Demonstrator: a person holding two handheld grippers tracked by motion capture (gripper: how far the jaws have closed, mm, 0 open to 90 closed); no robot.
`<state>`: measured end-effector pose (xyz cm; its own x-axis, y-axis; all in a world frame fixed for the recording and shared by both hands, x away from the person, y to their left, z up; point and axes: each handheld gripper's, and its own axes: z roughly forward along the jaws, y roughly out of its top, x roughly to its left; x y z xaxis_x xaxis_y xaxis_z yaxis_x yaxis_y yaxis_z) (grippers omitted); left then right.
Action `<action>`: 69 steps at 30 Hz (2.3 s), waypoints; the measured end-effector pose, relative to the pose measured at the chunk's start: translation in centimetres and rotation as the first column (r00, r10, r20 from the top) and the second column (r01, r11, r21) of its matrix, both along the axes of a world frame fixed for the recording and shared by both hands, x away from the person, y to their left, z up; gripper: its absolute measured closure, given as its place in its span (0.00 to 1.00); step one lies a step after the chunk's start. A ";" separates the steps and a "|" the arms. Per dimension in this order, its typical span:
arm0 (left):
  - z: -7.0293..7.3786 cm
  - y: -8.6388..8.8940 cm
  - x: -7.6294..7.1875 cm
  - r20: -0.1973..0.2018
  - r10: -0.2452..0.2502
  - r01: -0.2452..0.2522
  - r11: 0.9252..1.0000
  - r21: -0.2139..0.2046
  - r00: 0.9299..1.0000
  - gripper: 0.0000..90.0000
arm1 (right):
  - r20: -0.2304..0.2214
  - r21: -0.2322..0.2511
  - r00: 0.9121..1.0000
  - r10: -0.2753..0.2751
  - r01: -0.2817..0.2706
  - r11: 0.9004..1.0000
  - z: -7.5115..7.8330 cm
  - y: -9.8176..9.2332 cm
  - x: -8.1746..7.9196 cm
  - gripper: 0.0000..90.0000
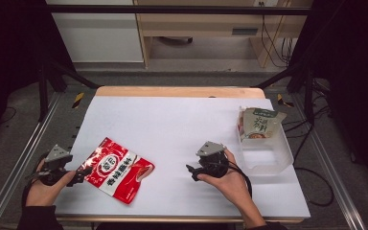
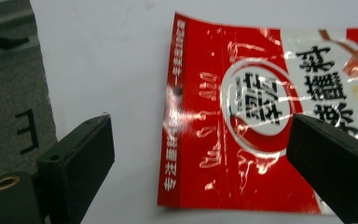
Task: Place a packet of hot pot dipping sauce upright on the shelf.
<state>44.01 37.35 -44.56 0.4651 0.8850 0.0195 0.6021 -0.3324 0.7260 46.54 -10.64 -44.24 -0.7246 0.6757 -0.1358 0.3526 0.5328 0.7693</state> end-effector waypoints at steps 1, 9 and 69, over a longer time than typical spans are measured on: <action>-0.7 0.1 -0.2 -0.018 0.002 -0.002 1.000 -0.001 1.000 0.09 | -0.001 -0.002 1.000 -0.009 0.009 1.000 -0.2 -0.2 0.0 0.17; -1.2 -0.6 -0.6 -0.030 -0.030 0.031 0.999 0.036 0.999 0.09 | -0.014 -0.005 1.000 -0.018 0.018 1.000 -0.6 -0.3 0.0 0.17; -0.5 -1.5 0.9 -0.118 -0.021 0.023 1.000 0.018 0.993 0.95 | -0.027 -0.063 1.000 0.010 -0.011 0.998 -1.2 0.0 0.1 0.17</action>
